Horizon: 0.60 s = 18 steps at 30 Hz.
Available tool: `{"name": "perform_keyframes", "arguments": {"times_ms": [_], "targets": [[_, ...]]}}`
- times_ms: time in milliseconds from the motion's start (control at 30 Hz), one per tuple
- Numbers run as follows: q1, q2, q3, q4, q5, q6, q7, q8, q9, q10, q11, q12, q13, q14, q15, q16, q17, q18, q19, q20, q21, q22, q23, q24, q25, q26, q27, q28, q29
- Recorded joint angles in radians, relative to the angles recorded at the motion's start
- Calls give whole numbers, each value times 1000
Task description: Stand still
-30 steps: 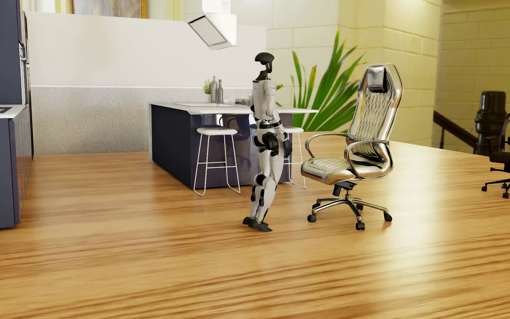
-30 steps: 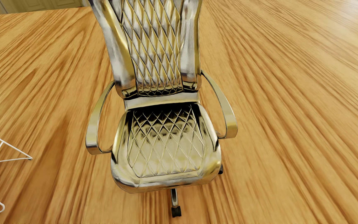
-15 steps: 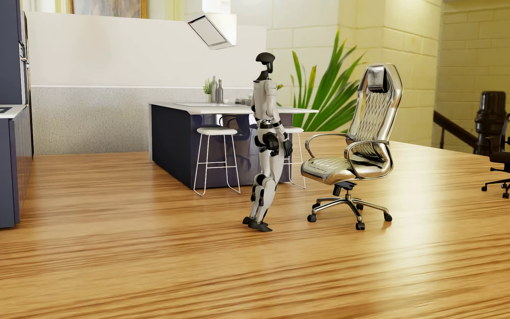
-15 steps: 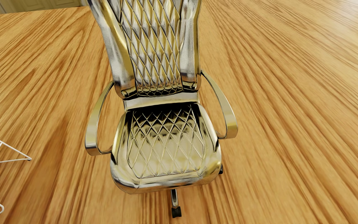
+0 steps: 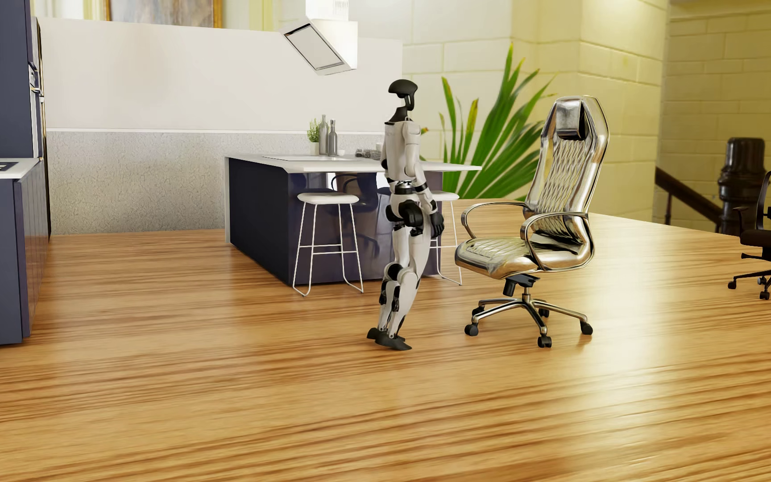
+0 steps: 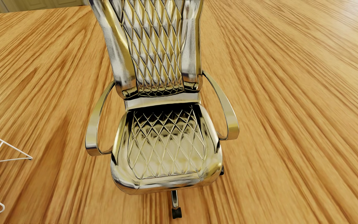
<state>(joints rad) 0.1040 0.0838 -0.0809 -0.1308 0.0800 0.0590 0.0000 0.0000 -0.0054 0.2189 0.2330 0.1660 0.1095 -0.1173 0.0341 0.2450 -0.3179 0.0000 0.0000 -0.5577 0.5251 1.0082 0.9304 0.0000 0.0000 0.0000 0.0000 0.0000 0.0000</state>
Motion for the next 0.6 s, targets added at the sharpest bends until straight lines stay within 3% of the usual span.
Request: {"name": "perform_keyframes", "arguments": {"times_ms": [600], "targets": [[-3, 1, 3, 4, 7, 4, 0, 0, 4, 10, 2, -10, -13, -7, 1, 7, -5, 0, 0, -25, 29, -7, -1, 0, 0, 0, 0, 0, 0]]}}
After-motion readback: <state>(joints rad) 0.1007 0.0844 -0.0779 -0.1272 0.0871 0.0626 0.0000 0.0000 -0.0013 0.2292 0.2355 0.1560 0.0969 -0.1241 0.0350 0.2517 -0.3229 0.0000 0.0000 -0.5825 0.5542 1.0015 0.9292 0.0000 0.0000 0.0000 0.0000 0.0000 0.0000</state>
